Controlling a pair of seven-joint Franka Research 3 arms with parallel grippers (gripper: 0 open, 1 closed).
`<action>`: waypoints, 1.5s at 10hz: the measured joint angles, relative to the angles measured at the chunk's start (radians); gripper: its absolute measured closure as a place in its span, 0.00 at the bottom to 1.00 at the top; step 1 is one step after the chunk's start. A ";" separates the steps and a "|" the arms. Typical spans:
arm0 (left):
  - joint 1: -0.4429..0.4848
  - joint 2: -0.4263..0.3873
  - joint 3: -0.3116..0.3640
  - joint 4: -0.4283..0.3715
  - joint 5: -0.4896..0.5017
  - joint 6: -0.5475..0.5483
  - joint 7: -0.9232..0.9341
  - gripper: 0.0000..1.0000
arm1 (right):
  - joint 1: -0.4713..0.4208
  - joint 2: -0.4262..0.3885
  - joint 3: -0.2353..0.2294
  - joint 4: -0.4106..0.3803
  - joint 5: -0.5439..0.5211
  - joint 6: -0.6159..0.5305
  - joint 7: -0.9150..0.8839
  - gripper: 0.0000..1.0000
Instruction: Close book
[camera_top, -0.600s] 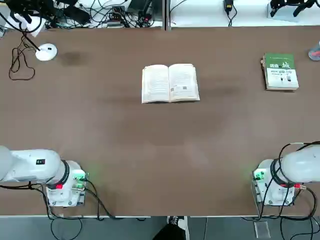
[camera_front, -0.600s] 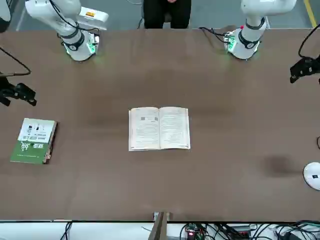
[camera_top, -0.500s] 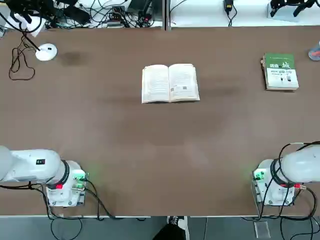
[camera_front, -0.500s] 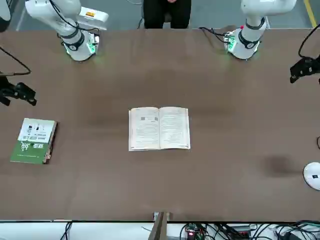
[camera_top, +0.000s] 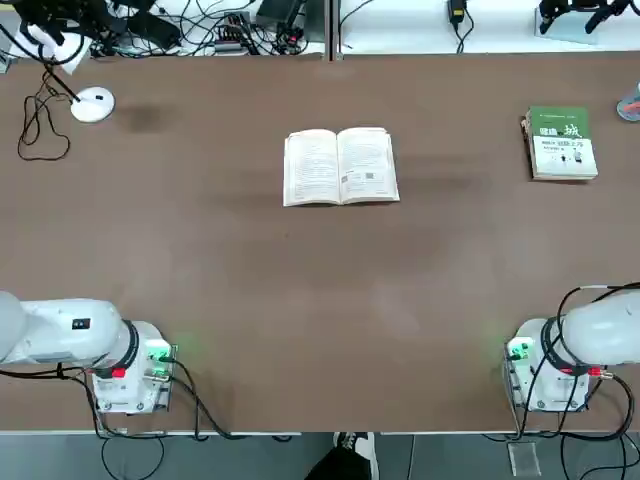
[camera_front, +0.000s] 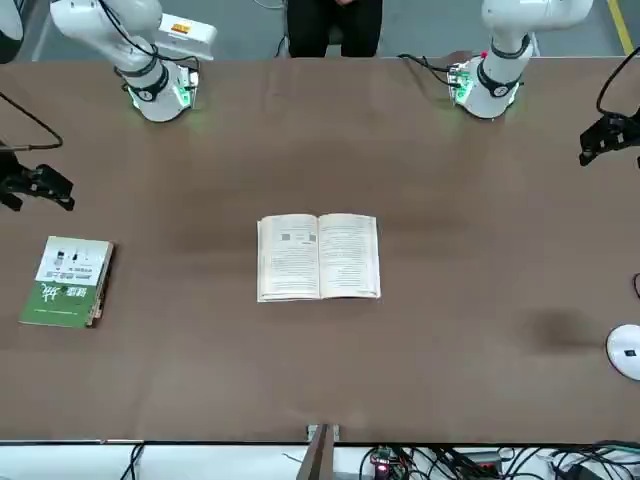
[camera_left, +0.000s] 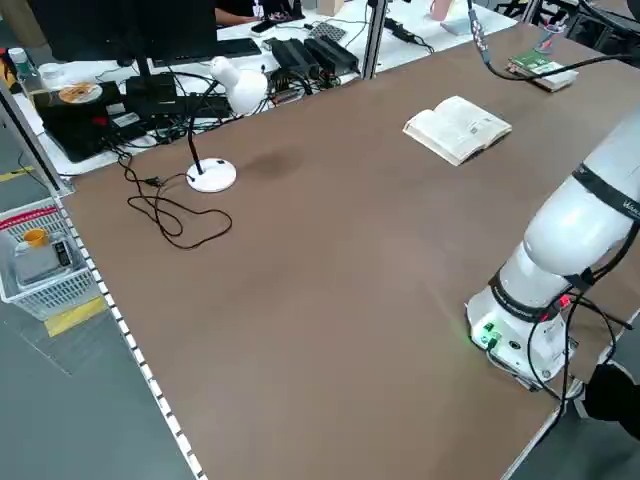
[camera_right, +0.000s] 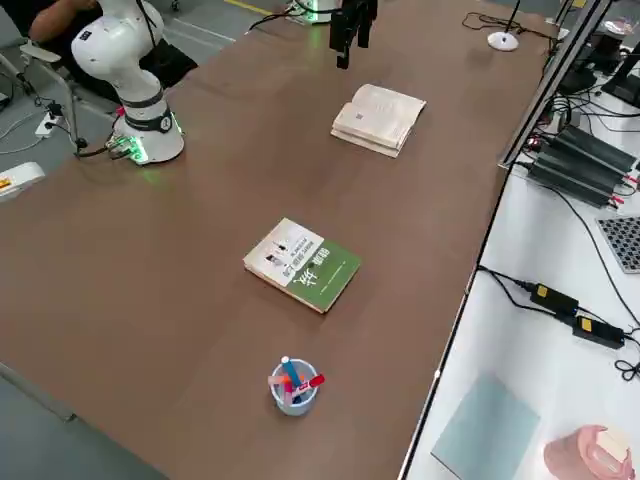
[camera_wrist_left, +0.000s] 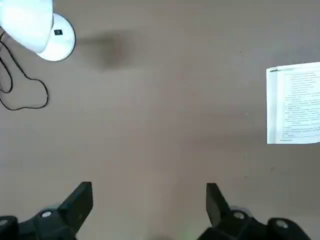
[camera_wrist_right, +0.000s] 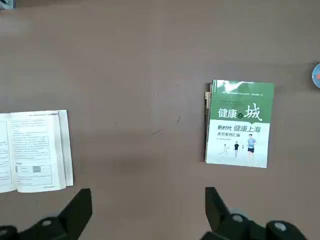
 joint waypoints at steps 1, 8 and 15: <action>-0.004 0.004 -0.006 0.005 0.000 0.000 0.006 0.00 | 0.001 0.000 0.000 0.000 0.000 0.000 0.000 0.00; -0.107 0.211 -0.128 0.096 0.024 0.103 0.014 0.00 | 0.002 -0.002 0.000 0.000 0.000 -0.001 0.000 0.00; -0.286 0.402 -0.132 0.115 0.030 0.255 0.014 0.00 | 0.003 -0.007 0.000 0.000 0.000 -0.001 0.000 0.00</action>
